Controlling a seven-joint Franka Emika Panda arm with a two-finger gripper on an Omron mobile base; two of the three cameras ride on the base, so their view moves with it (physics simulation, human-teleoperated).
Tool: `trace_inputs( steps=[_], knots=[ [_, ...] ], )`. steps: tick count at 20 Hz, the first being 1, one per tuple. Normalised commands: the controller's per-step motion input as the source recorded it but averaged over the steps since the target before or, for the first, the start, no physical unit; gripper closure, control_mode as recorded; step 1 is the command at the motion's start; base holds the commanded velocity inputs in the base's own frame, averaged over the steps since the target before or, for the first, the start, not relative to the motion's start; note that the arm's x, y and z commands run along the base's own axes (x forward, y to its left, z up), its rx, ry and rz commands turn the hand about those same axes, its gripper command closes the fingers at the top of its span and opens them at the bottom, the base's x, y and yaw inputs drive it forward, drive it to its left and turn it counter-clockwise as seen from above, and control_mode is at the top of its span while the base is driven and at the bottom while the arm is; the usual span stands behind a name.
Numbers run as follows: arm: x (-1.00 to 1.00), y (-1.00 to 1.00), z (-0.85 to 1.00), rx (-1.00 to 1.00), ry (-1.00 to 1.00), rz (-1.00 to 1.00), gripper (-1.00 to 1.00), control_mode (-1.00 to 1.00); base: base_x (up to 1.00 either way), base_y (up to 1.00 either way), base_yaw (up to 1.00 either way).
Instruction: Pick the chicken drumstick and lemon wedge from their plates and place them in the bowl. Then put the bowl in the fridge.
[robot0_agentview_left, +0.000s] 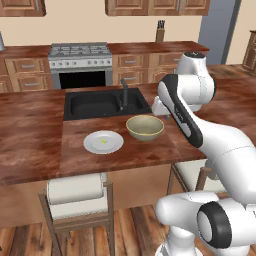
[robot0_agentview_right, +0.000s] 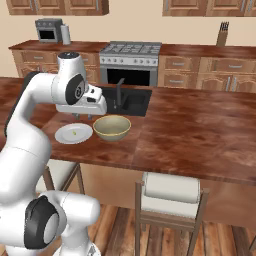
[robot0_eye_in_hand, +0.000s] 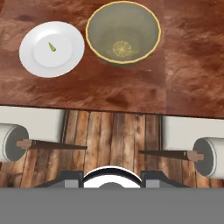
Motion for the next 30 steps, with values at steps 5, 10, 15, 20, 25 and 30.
trace_inputs(
  steps=[5, 10, 15, 20, 25, 30],
  knots=[
    [-0.1, 0.06, -0.05, 0.0, 0.0, 0.0, -1.0, -1.0, 0.0, 0.0, 0.0],
    [-0.12, 0.49, -0.2, -0.02, 0.0, 0.1, -1.0, -1.0, 0.0, 0.0, 0.0],
    [0.0, 0.64, -0.29, 0.0, 0.0, 0.05, -1.0, -1.0, 0.0, 0.0, 0.0],
    [0.06, 0.63, -0.24, -0.01, 0.0, 0.07, -1.0, -1.0, 0.0, 0.0, 0.0],
    [0.26, 0.57, -0.17, -0.09, 0.04, 0.25, -1.0, -1.0, 0.0, 0.0, 0.0],
    [0.45, 0.35, -0.27, -0.04, 0.15, 0.28, -1.0, -1.0, 0.0, 0.0, 0.0]
  ],
)
